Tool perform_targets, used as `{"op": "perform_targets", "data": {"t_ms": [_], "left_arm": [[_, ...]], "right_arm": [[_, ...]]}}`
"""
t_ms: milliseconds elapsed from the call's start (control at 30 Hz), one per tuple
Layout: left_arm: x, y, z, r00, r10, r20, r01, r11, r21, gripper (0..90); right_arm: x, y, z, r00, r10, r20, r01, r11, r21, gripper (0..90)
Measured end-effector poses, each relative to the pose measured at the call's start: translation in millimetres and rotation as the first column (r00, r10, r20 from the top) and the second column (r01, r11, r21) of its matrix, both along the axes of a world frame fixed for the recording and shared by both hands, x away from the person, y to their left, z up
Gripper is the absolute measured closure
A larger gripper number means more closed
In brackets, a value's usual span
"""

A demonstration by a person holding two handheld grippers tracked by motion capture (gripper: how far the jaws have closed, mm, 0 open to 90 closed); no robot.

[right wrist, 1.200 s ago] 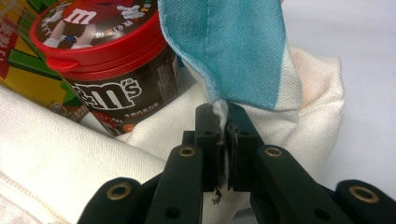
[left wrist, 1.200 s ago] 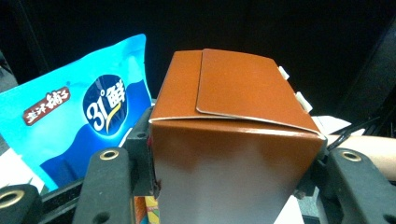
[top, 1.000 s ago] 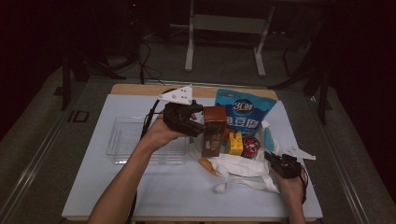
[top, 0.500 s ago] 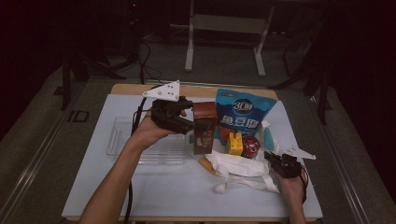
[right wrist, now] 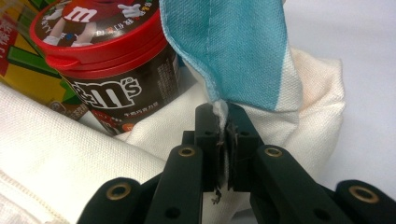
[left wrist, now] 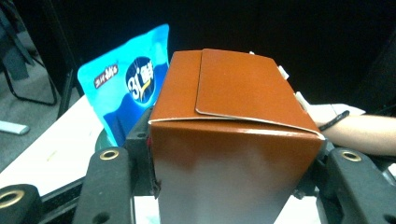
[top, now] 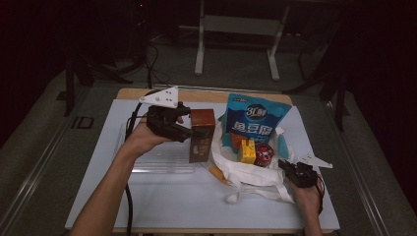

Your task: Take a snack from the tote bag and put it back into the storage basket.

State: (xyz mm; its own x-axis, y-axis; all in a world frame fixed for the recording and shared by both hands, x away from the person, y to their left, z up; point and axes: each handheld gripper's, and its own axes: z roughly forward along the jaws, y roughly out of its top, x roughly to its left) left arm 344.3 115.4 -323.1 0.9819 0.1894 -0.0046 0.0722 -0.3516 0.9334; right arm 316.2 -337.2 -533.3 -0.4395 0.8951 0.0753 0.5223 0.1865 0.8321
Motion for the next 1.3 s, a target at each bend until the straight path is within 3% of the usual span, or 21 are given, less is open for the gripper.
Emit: {"op": "perform_targets", "data": {"t_ms": [300, 567, 900, 1300], "left_arm": [[0.1, 6.6, -0.5, 0.9995, 0.016, 0.026, -0.018, 0.9984, 0.054, 43.1], [3.6, 16.3, -6.4, 0.9985, 0.045, 0.032, -0.049, 0.9901, 0.132, 43.1], [8.0, 25.8, -13.6, 0.9971, 0.071, 0.026, -0.075, 0.9733, 0.217, 43.1], [14.3, 35.2, -22.5, 0.9951, 0.098, 0.011, -0.097, 0.9520, 0.290, 43.2]], "right_arm": [[-0.1, 0.0, -0.1, 1.0000, 0.000, 0.001, 0.000, 1.0000, 0.000, 85.2], [-0.6, 0.6, -0.2, 1.0000, -0.001, 0.004, 0.001, 1.0000, -0.003, 85.2], [-0.8, 0.4, -0.3, 1.0000, -0.002, 0.005, 0.002, 1.0000, -0.002, 85.2], [-0.9, 0.5, -0.5, 1.0000, -0.003, 0.006, 0.003, 1.0000, -0.001, 85.2]]}}
